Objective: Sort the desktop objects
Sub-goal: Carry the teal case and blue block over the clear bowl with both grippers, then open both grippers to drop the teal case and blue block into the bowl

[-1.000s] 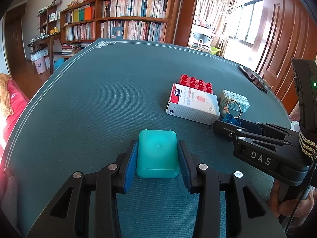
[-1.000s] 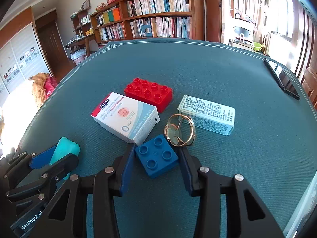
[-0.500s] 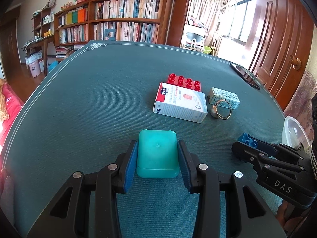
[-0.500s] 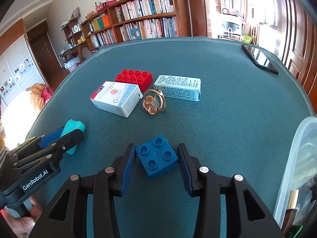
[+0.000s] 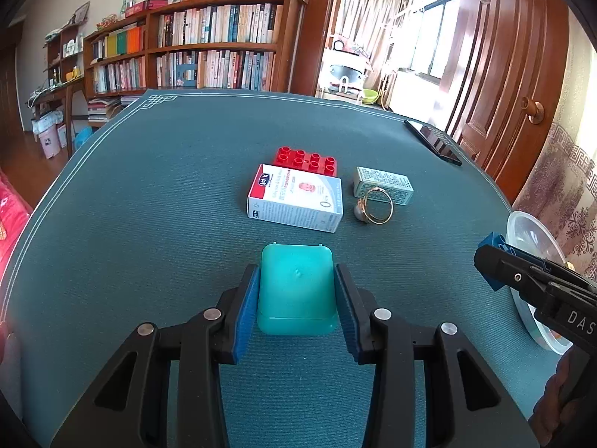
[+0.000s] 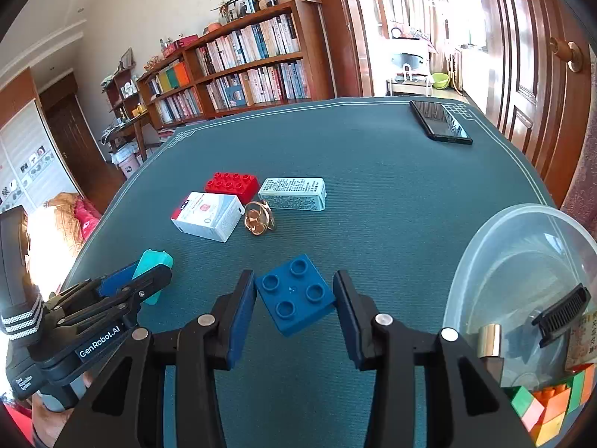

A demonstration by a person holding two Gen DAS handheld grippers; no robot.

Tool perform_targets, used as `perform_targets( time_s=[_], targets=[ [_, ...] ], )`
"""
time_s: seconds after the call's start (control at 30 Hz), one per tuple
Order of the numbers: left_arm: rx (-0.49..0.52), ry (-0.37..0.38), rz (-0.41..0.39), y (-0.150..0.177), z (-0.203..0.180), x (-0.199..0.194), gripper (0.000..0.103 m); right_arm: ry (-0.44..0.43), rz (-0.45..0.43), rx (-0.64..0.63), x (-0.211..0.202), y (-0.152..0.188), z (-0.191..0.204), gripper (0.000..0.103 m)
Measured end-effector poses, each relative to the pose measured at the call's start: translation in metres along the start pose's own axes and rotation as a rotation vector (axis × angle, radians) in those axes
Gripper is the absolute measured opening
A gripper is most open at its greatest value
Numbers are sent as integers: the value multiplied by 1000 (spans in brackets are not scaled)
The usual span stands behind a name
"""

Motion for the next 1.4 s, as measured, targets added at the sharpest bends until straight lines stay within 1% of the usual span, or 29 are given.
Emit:
perform_targets(
  time_s=[0.2,0.5,0.73,1.03,1.4],
  targets=[
    [43,22,-14,0,-18,-12,43,64,-22,35,-22,5,-28,47],
    [80,66,-13,1,-47,-23,43,166,-60,113,-55,18,-80,47],
    [117,114,-4,3,-77,-26,43,230,-62,143,-72,30,-111,47],
    [185,156,1,9,-120,-28,43,273,-69,191,-84,43,-141,47],
    [263,236,1,10,-173,-31,43,304,-109,223,-102,41,-157,47]
  ],
)
Point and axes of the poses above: each gripper's, at about its wrist camera, not at the fingertips, and x roughly the way its jaws point, z to its left, y to its underside, the point moved 3 cm from there along x, roughly the way its jaws point, and after that the axes turned 11 degrees about -x, right-handed, at the moved point
